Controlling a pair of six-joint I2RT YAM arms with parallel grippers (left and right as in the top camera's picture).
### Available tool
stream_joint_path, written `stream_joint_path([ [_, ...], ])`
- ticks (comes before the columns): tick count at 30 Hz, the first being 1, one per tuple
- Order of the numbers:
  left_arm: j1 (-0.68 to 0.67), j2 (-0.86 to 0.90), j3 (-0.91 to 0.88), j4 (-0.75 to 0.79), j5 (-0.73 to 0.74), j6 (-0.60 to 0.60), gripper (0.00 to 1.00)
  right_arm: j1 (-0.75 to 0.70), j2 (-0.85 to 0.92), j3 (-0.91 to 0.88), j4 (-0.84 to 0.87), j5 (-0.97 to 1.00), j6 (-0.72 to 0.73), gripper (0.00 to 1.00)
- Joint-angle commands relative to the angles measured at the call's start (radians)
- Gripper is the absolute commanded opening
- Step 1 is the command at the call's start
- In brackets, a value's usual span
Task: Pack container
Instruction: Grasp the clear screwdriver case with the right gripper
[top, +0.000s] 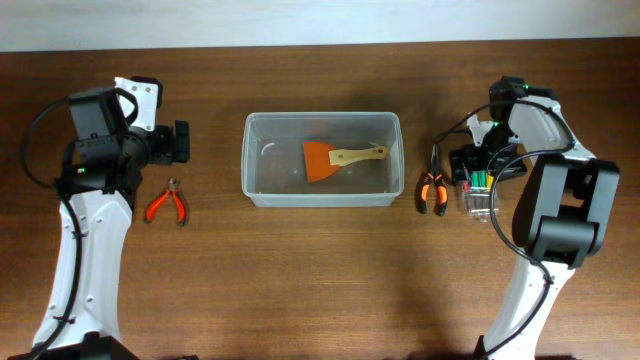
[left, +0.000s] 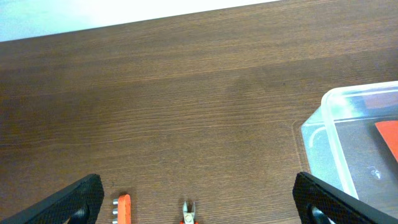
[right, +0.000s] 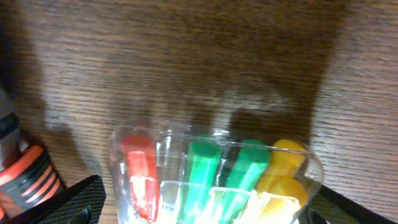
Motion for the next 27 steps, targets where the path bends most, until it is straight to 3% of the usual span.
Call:
stream_joint_path([
  [1,0.003,0.009,0.020,0.000,0.014,0.009,0.99,0.002,0.023,-0.043,-0.005,0.022,0.019,0.94],
  [13,0.003,0.009,0.020,0.000,0.014,0.009,0.99,-0.011,0.023,-0.043,-0.039,0.072,0.063,0.92],
  [27,0.003,0.009,0.020,0.000,0.014,0.009,0.99,-0.010,0.023,-0.043,0.006,0.068,0.014,0.80],
])
